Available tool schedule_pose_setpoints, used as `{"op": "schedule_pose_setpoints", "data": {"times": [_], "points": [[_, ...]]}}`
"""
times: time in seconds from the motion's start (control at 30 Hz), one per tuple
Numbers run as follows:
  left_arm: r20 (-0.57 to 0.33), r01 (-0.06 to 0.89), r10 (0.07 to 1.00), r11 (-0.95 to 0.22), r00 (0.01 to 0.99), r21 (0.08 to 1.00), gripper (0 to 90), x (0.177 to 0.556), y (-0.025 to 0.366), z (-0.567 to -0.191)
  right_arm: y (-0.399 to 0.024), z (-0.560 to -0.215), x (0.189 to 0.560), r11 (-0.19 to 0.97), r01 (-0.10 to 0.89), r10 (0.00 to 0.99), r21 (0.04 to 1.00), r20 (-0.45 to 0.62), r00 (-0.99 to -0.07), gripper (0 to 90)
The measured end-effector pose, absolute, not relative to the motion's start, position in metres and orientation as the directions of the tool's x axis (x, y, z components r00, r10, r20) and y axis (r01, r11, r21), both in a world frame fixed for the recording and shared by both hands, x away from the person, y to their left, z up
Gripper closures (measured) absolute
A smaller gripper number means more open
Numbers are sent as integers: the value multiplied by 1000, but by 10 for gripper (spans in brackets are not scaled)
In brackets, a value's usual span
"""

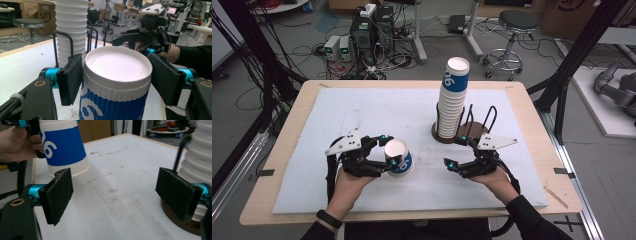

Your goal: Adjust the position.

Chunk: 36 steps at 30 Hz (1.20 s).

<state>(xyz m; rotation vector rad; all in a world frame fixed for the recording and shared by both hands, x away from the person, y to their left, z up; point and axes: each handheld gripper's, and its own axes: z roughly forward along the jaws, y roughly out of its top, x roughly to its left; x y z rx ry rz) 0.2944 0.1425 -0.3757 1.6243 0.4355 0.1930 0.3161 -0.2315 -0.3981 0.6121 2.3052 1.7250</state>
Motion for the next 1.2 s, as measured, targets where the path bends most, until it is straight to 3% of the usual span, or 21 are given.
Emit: {"op": "schedule_pose_setpoints", "data": {"times": [0.67,1.2], "points": [[-147,174,308,-61,940,983,292,293,106,-379,-192,-405,303,316,193,280,929,103,-955,150],[-139,165,280,-73,950,984,293,291,88,-380,-173,-410,298,354,184,242,917,100,-965,150]]}}
